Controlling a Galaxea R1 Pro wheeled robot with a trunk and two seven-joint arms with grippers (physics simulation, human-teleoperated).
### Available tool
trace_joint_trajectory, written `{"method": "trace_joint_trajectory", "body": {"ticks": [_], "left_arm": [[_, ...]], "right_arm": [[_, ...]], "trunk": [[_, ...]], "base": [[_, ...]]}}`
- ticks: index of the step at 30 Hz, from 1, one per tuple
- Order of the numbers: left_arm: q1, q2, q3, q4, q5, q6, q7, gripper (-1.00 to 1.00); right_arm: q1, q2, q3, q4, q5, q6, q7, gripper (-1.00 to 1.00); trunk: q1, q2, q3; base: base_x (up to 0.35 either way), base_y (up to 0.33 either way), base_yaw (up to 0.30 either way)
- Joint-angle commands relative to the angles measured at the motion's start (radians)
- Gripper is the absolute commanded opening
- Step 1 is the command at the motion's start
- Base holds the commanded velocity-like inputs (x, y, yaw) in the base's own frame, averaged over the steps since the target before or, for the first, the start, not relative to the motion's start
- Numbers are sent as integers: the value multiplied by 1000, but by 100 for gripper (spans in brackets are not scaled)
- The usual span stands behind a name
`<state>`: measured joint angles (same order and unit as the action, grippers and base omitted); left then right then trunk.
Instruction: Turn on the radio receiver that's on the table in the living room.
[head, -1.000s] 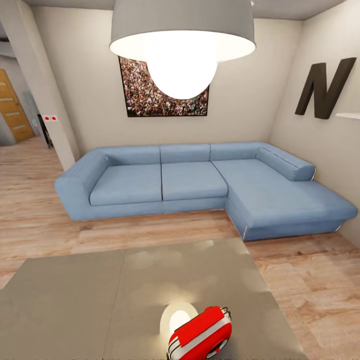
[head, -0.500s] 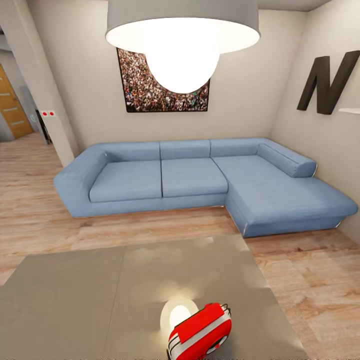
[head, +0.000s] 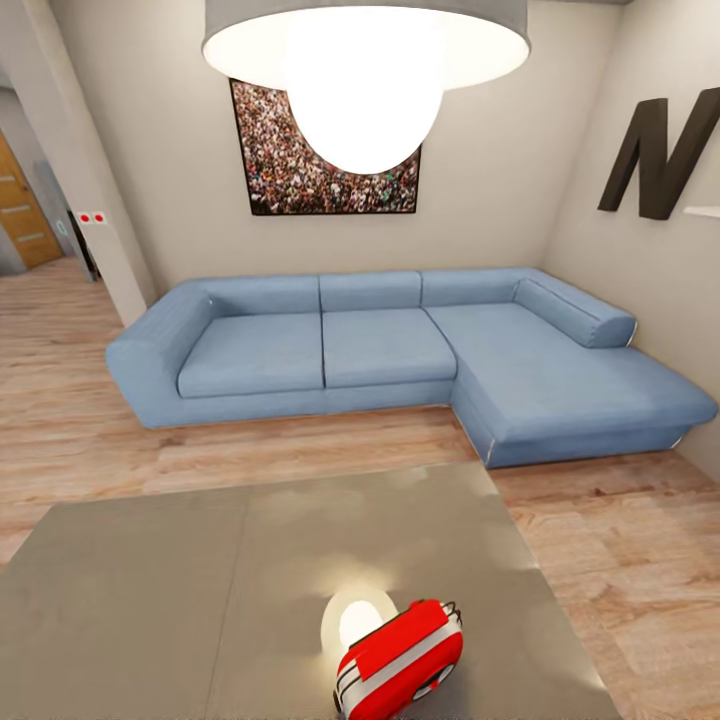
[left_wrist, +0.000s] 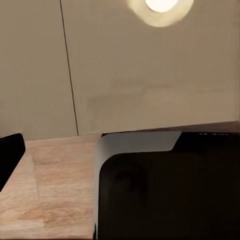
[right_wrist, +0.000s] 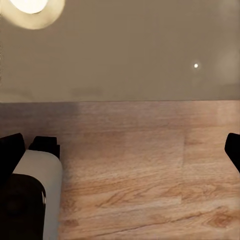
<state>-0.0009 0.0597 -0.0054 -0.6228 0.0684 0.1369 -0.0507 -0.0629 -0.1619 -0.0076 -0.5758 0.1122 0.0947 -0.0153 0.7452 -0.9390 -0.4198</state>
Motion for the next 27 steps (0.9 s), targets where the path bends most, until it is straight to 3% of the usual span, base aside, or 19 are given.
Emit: {"method": "trace_joint_trajectory", "body": {"ticks": [1, 27], "left_arm": [[0, -1, -1, 2, 0, -1, 0, 100], [0, -1, -4, 3, -2, -5, 0, 100]], "right_arm": [[0, 1, 0, 0, 0, 0, 0, 100], [0, 2, 1, 1, 1, -1, 6, 100]], "trunk": [[0, 0, -2], [0, 0, -44]], "base": [[0, 0, 0], [0, 0, 0]]}}
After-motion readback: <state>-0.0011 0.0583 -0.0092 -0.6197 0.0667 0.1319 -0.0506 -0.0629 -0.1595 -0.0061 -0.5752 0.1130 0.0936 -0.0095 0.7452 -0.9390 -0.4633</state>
